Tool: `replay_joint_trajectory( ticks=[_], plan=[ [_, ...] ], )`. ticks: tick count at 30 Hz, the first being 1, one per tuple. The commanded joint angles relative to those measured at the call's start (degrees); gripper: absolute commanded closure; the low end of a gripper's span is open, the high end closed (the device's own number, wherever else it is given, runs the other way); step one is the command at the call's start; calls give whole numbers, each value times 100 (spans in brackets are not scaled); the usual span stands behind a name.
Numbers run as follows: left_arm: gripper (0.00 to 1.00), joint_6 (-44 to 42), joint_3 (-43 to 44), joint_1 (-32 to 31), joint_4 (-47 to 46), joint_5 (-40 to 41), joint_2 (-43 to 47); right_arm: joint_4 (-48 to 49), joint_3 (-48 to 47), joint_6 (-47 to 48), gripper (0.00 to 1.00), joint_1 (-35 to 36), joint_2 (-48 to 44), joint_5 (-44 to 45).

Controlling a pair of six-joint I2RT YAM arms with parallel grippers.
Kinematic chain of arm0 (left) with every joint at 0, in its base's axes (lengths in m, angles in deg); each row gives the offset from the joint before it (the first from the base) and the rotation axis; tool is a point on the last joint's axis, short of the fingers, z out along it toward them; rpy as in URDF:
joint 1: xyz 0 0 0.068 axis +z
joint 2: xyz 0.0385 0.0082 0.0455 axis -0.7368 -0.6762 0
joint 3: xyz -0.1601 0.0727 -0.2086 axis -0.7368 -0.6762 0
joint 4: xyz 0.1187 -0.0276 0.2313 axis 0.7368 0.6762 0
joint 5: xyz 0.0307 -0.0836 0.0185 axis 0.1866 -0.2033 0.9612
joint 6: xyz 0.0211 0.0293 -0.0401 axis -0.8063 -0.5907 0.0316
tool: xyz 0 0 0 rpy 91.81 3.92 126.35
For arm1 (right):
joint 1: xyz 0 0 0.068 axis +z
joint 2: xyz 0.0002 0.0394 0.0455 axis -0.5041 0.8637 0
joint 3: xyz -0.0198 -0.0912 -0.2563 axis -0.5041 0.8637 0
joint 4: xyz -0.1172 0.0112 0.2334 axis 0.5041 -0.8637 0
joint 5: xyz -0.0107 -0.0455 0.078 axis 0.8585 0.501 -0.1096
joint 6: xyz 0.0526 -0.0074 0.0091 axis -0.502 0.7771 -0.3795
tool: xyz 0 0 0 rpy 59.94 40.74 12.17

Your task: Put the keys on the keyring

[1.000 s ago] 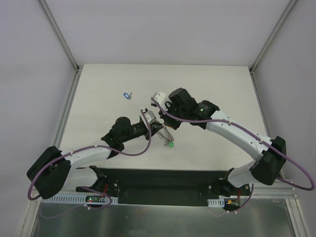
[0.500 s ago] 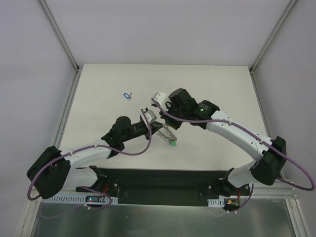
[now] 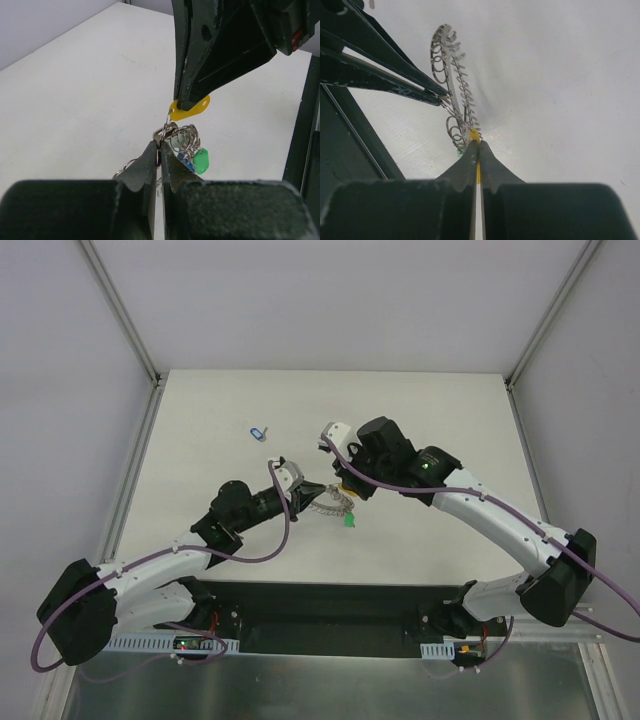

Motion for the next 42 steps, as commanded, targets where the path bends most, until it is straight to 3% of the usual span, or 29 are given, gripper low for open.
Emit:
replay_joint_trajectory(
  ticks=[1,10,13,18,20,33,42],
  plan=[
    [100,191,-82,-13,-427,214,400,-170,187,80,99,-268,-138,372],
    [100,446,-275,-4,-568,100,436,59,109,114,99,-259,-208,-155],
    [79,350,-284,-4,-349,-93,409,33,3,238,99,-259,-269,-182],
    [59,253,-117,-4,3,-269,313,-72,-234,387,99,-242,-278,-279],
    [56,114,-21,-13,12,-374,216,-116,-296,379,99,-224,-278,-270],
    [47,77,700,-233,-58,-516,-724,-345,-489,282,99,-92,-234,143],
    [55,-406,656,-224,-67,-146,-1014,-345,-604,238,99,66,-182,125]
  ],
)
